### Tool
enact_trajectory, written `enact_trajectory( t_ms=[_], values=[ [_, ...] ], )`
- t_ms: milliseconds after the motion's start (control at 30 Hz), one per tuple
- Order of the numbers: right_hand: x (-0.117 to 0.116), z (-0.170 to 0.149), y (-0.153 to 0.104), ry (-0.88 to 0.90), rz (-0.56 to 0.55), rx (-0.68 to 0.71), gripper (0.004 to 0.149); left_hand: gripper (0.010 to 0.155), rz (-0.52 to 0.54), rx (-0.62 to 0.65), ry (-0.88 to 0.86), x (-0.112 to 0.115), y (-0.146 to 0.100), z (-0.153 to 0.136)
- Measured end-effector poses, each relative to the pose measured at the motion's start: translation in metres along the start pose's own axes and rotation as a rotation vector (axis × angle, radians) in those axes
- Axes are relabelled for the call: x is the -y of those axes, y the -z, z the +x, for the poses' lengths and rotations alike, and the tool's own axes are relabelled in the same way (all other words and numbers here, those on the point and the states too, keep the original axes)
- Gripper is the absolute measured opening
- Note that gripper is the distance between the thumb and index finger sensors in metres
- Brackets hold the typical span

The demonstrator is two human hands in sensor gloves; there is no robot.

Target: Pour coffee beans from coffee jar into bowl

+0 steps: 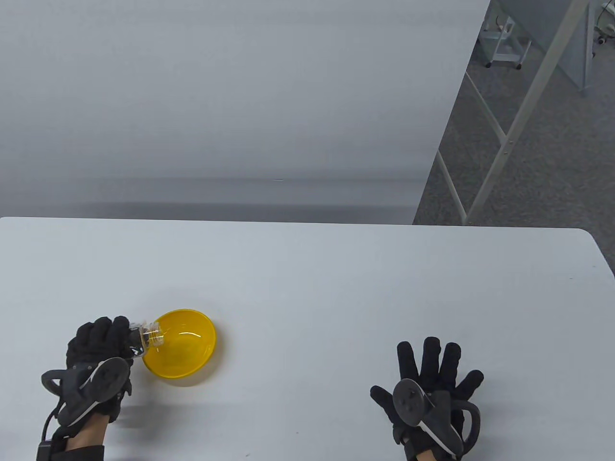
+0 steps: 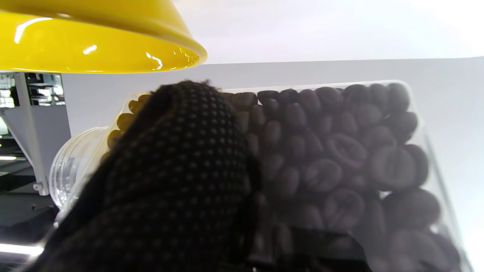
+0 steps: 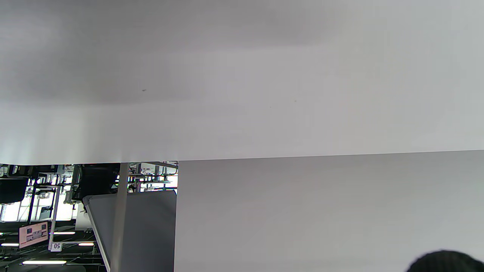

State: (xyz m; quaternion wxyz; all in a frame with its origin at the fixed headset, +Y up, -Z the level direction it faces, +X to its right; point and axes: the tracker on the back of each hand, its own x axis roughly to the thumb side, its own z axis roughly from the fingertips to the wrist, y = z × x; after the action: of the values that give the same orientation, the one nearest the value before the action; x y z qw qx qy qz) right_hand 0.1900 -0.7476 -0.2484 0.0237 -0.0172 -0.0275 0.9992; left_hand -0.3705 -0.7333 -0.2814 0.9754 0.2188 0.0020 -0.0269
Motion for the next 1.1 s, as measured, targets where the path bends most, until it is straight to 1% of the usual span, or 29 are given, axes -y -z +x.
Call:
enact_trajectory(
  t_ms=[1100],
  values=[
    [-0.0010,0.0005,0.0000,0.001,0.005,0.001,0.096,0.092,0.016,0.030,0.055,-0.0002,0.0004,0.0041]
  ],
)
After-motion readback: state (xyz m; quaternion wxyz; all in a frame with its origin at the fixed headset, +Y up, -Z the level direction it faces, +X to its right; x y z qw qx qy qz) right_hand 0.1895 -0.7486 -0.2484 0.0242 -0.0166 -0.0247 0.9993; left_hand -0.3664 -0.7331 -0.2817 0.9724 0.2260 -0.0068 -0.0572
